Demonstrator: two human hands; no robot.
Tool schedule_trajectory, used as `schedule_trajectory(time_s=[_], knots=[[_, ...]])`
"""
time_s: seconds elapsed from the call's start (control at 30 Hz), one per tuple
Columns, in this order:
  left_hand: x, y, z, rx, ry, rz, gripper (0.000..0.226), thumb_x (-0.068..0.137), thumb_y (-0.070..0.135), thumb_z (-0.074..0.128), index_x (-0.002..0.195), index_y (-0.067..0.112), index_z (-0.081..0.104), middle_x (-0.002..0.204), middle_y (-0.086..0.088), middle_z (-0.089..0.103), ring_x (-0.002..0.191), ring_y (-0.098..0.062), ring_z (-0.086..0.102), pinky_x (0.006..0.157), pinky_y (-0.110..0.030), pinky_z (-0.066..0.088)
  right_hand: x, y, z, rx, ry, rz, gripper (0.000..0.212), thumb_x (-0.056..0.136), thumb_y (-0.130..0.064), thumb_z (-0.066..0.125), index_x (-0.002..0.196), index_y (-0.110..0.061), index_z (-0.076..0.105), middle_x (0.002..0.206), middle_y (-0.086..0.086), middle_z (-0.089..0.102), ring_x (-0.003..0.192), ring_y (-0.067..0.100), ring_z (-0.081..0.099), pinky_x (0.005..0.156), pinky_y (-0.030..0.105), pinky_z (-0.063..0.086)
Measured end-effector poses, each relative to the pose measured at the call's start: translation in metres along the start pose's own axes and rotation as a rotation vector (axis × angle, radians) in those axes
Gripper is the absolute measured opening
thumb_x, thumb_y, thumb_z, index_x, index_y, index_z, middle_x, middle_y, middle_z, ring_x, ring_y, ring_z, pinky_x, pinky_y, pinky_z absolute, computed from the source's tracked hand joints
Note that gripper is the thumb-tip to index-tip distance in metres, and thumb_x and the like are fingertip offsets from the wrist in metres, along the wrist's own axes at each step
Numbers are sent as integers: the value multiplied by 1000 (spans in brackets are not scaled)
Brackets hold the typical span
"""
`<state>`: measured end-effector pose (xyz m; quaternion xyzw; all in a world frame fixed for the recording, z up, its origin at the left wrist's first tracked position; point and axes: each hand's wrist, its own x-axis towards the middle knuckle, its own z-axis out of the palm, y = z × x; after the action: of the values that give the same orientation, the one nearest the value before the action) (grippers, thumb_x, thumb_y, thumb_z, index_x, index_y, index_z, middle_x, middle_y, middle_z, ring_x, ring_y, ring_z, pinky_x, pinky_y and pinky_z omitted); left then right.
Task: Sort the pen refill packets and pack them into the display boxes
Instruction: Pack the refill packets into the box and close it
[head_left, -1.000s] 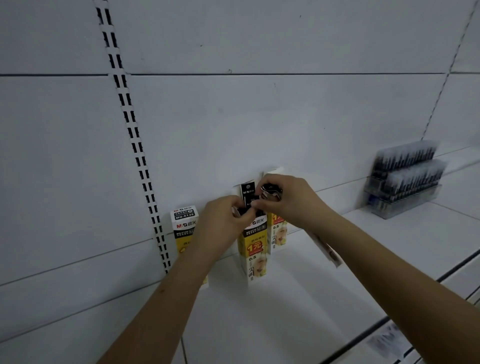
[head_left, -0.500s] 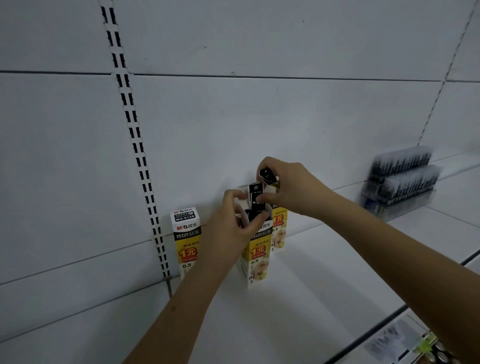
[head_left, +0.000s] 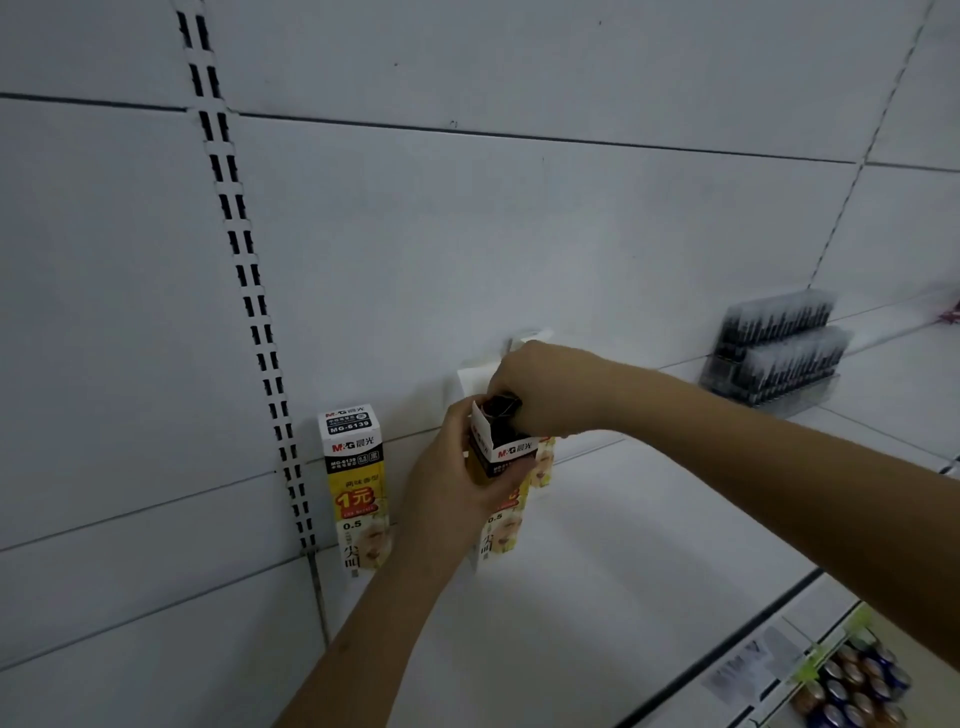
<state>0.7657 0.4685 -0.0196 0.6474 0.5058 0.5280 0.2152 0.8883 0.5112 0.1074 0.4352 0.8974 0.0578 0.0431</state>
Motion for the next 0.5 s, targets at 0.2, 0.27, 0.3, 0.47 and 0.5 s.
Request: schedule_trajectory(time_s=[0.2, 0.27, 0.3, 0.47, 0.5], knots=[[-5, -12, 6, -95, 73, -9, 91, 71, 47, 80, 142, 40, 24, 107, 26, 60, 96, 17, 59, 73, -5, 48, -2, 2, -4, 111, -86, -20, 22, 88, -11, 50, 93, -11, 71, 80, 6, 67, 42, 6, 50, 37, 12, 40], [-8, -15, 8, -97, 96, -13, 88, 72, 47, 79, 140, 42, 23, 109, 28, 58, 98, 12, 61, 72, -8, 51, -4, 1, -4, 158, -114, -45, 22, 90, -9, 49, 93, -14, 70, 72, -2, 63, 46, 3, 52, 44, 14, 45], [-9, -17, 8, -96, 112, -5, 86, 72, 48, 78, 139, 44, 23, 110, 28, 58, 98, 9, 63, 72, -10, 52, -7, 4, -7, 202, -59, -50, 21, 91, -13, 51, 96, -18, 71, 74, -8, 62, 54, 0, 55, 52, 13, 46], [-13, -26, 6, -108, 146, 39, 64, 76, 48, 73, 128, 43, 35, 123, 14, 60, 106, -2, 64, 83, -27, 57, -29, 26, 11, 500, 510, 85, 11, 91, -33, 64, 95, -26, 72, 91, -14, 69, 83, 0, 61, 72, 17, 48], [-13, -26, 6, -105, 132, 34, 58, 77, 49, 71, 125, 44, 39, 122, 13, 61, 107, -2, 63, 84, -32, 58, -34, 23, 24, 534, 499, 99, 12, 91, -33, 64, 95, -26, 73, 90, -13, 70, 78, -2, 61, 68, 15, 48]])
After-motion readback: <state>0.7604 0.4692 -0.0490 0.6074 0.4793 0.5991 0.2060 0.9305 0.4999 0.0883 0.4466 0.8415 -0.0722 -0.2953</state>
